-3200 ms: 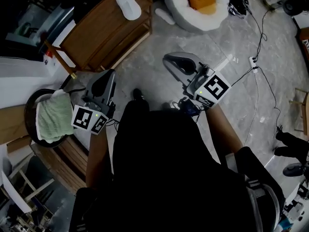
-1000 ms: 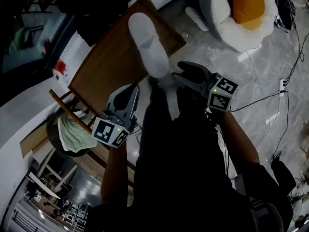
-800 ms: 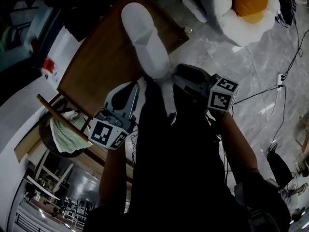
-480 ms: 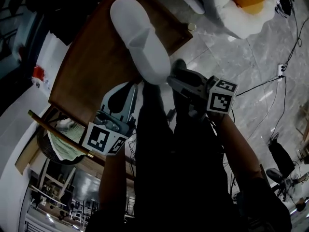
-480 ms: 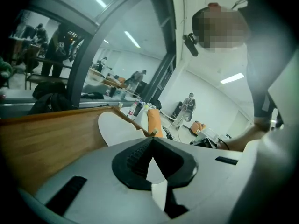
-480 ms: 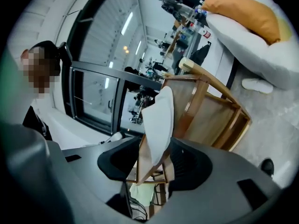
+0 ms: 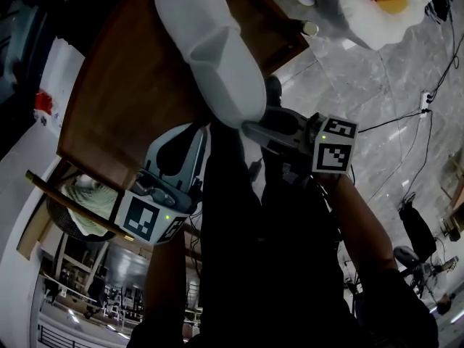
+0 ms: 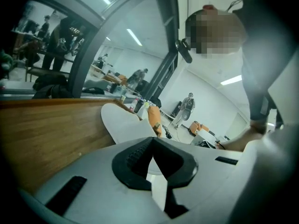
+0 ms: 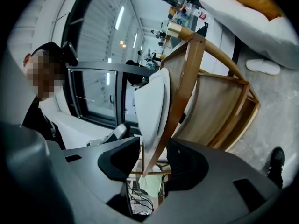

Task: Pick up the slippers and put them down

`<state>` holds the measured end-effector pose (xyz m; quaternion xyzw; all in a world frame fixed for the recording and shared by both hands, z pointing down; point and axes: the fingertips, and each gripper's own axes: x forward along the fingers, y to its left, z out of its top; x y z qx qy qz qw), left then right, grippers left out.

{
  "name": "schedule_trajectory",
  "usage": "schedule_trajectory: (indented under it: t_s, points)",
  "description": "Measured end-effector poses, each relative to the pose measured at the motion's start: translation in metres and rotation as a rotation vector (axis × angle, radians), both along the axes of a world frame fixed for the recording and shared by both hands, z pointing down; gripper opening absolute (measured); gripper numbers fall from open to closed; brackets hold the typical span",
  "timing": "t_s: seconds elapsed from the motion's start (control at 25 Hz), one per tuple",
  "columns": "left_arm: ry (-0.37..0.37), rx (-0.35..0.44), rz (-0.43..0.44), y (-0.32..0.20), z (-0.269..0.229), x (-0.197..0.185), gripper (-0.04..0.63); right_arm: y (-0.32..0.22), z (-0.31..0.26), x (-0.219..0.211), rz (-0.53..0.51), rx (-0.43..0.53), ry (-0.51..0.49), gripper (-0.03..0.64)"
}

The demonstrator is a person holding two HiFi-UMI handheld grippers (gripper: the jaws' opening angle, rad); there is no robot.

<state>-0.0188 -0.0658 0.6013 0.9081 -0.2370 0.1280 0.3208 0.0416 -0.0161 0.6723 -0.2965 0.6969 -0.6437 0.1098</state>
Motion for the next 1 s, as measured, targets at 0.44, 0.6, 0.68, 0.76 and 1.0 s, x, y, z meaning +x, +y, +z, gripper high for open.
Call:
schedule_trajectory:
  t_s: [0.44, 0.6, 0.68, 0.76, 1.0]
  points:
    - [0.010, -0.017, -0.014, 0.016, 0.012, -0.002, 0.011, -0.006, -0.006, -0.007, 0.029, 0.016, -0.023, 0.186]
    - [0.011, -0.023, -0.014, 0.019, 0.015, -0.004, 0.011, -0.008, -0.002, -0.003, 0.055, 0.003, -0.019, 0.184]
    - [0.014, -0.029, -0.019, 0.020, 0.017, -0.005, 0.011, -0.011, -0.003, -0.002, 0.066, 0.011, -0.023, 0.184]
    - [0.015, -0.036, -0.022, 0.021, 0.019, -0.005, 0.011, -0.014, -0.004, -0.003, 0.065, 0.022, -0.027, 0.184]
    - [0.015, -0.040, -0.018, 0.025, 0.022, -0.006, 0.011, -0.010, -0.004, -0.010, 0.020, 0.044, -0.014, 0.098]
